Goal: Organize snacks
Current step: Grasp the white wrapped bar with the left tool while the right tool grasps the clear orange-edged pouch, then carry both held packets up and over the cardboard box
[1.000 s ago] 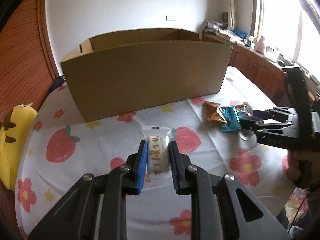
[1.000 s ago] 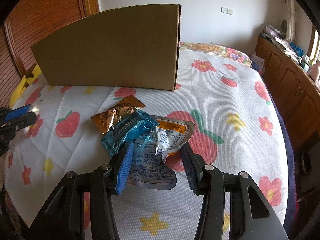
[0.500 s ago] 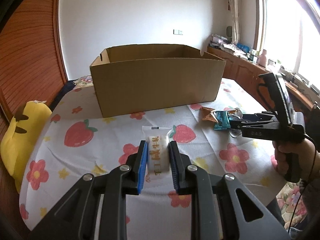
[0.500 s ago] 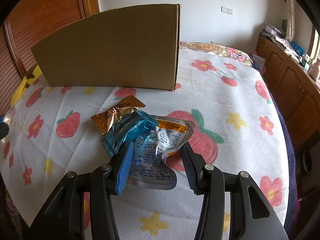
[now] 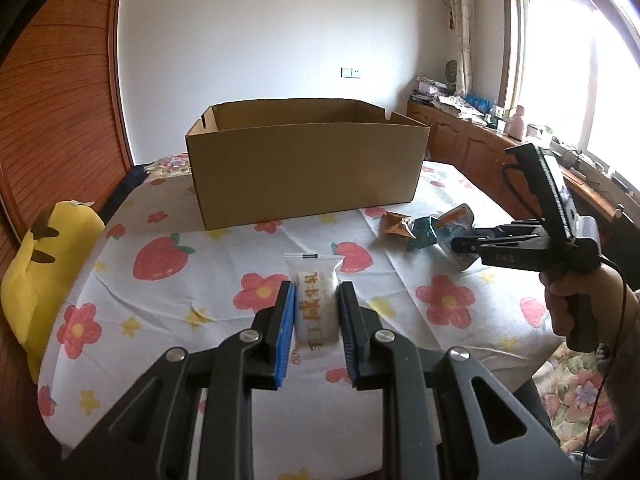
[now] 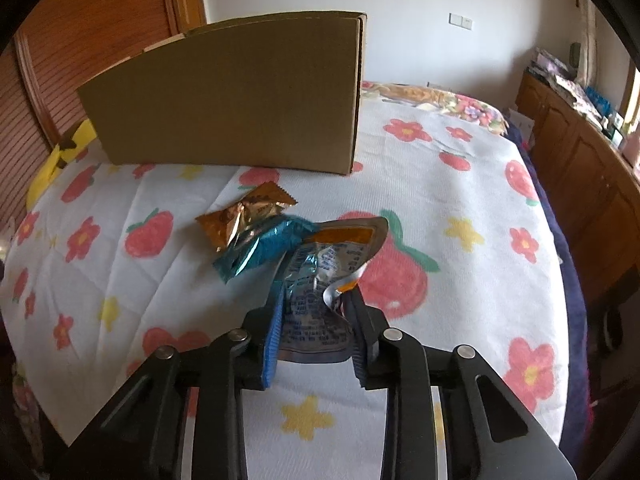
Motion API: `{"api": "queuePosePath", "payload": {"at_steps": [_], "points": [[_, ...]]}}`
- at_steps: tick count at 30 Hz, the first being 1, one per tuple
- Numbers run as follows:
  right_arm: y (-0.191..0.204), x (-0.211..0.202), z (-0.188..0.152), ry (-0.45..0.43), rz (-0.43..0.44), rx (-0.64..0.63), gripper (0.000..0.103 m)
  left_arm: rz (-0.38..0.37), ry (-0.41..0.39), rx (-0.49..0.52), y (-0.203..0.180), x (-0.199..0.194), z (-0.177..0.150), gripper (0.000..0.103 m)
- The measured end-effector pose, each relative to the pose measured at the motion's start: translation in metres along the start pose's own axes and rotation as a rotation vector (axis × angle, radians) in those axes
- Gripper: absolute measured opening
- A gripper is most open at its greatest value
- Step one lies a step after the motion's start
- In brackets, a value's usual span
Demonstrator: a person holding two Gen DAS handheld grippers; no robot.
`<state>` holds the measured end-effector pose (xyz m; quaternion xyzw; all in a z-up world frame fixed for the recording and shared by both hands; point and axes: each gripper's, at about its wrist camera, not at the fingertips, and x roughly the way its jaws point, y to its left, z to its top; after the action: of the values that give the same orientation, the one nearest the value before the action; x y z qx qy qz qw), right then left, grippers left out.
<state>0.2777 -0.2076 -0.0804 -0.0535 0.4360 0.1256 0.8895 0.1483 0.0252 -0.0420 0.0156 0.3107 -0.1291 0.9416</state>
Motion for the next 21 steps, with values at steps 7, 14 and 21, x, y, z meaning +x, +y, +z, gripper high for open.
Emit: {"api": "queuePosePath", "payload": {"at_steps": [7,14,21], "points": [[-0.006,-0.03,-0.016,-0.05,0.005,0.026,0.025,-0.009,-0.012,0.013,-0.009,-0.006,0.003,0.02],[0.001,-0.055,-0.029,-0.097,0.016,0.015,0.024,0.0,-0.029,0.012,-0.012,-0.01,0.006,0.02],[0.011,-0.081,-0.046,-0.155,0.053,0.026,0.022,0.008,-0.037,0.006,-0.013,-0.013,0.005,0.02]]}}
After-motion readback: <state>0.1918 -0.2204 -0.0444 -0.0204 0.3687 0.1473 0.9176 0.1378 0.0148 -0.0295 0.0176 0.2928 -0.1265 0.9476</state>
